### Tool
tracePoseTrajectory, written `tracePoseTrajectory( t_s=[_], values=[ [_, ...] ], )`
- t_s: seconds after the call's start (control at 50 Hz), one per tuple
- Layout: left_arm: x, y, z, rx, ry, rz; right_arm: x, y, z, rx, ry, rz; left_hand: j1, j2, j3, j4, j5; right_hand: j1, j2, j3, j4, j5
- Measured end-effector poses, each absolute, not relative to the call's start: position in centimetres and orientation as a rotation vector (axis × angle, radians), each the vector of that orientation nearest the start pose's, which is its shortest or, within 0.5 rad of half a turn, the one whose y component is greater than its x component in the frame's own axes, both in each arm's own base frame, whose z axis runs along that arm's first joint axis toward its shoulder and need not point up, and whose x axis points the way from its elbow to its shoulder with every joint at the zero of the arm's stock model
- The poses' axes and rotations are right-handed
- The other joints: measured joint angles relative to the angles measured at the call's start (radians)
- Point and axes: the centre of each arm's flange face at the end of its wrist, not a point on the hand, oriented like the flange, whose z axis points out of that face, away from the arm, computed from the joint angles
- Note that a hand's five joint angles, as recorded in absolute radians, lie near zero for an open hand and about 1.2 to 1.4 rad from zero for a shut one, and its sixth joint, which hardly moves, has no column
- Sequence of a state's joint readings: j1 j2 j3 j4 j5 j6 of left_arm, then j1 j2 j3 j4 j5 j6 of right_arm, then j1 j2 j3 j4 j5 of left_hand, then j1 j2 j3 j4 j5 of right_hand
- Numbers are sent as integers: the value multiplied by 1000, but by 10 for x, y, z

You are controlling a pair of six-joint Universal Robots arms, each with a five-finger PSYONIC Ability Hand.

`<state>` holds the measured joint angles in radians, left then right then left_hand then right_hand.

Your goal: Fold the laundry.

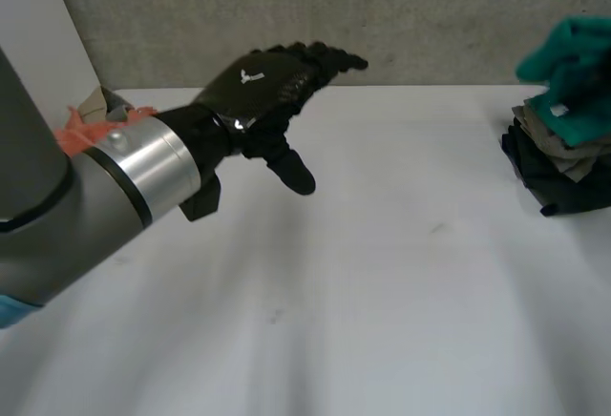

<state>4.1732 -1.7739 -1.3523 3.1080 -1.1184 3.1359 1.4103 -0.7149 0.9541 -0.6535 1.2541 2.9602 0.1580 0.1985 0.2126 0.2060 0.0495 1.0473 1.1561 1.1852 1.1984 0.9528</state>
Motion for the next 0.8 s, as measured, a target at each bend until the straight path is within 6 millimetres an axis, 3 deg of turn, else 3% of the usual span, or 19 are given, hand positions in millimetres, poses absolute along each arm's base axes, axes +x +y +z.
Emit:
tracePoseTrajectory(
  t_s=[0.06, 0.12, 0.2, 0.22, 0.28, 0.32, 0.48, 0.64, 0.66, 0.74, 0.8],
  values=[
    [-326, -206, 300, -879, -1648, 1583, 59, -531, 181, -501, 1816, -2646, 0, 0, 0, 0, 0, 0, 0, 0, 0, 9],
    [-331, -204, 290, -892, -1656, 1557, 40, -530, 131, -603, 1898, -2558, 0, 0, 0, 0, 0, 0, 0, 0, 0, 30],
    [-334, -203, 286, -903, -1657, 1546, 33, -524, 113, -663, 1928, -2527, 0, 0, 0, 0, 0, -121, -115, -117, -117, -71],
    [-335, -202, 287, -910, -1651, 1547, 31, -521, 113, -681, 1931, -2527, 0, 0, 0, 0, 0, -414, -468, -444, -451, -372],
    [-337, -201, 290, -918, -1637, 1552, 31, -515, 128, -671, 1931, -2545, 0, 0, 0, 0, 0, -760, -850, -837, -852, -728],
    [-338, -199, 294, -922, -1625, 1558, 30, -510, 145, -637, 1934, -2559, 0, 0, 0, 0, 0, -823, -938, -958, -968, -863],
    [-337, -187, 314, -928, -1575, 1582, 20, -472, 214, -450, 2051, -2528, 0, 0, 0, 0, 0, -823, -943, -979, -990, -912],
    [-331, -177, 323, -922, -1549, 1599, -17, -441, 236, -425, 2460, -2451, 0, 0, 0, 0, 0, -823, -943, -979, -990, -912],
    [-330, -175, 326, -918, -1538, 1608, -28, -438, 242, -437, 2575, -2469, 0, 0, 0, 0, 0, -823, -943, -979, -990, -912],
    [-328, -173, 338, -901, -1490, 1648, -50, -439, 268, -441, 2765, -2616, 0, 0, 0, 0, 0, -823, -943, -979, -990, -912],
    [-326, -172, 357, -869, -1422, 1713, -52, -444, 302, -412, 2689, -2891, 0, 0, 0, 0, 0, -823, -943, -979, -990, -912]
  ],
)
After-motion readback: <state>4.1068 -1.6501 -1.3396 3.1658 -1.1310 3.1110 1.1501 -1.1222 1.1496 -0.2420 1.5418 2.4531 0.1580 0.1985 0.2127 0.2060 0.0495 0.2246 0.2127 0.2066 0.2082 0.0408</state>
